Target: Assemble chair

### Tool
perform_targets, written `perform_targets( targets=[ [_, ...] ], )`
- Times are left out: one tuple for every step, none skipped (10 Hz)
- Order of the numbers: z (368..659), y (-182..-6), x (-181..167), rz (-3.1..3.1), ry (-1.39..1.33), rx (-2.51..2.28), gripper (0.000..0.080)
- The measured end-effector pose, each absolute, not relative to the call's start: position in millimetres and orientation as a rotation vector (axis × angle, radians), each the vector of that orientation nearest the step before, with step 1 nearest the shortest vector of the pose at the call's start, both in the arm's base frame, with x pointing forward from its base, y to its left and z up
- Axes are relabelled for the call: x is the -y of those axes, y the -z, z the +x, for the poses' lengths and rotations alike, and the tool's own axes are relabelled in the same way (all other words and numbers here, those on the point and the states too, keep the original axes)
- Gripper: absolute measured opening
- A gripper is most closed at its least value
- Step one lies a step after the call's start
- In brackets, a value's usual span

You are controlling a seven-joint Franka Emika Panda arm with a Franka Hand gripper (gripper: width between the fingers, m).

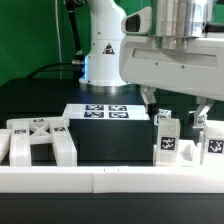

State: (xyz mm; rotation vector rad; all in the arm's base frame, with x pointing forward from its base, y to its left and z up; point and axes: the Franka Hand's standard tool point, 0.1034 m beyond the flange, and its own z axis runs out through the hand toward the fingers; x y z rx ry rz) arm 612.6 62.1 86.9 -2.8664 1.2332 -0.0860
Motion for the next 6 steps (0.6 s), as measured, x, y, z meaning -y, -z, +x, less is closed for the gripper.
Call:
perform_targets(
  targets=[
    [612.7,-87.0,-60.9,-2.914,0.088,-1.122,0.0649],
    [613.0,-87.3,-58.1,-2.97,0.09,-0.975,0.0649],
    [612.8,-87.3,-58.2,-2.996,0.086,-0.903,0.0649],
    [612.7,-86.8,-57.7,-3.022,0.086,-0.821,0.0649],
    [612.6,-86.6,-57.3,-3.056,0.086,-0.695,0.0649],
    [612.4,-86.3,-57.5,-3.079,0.088,-0.594,0.0649]
  ],
)
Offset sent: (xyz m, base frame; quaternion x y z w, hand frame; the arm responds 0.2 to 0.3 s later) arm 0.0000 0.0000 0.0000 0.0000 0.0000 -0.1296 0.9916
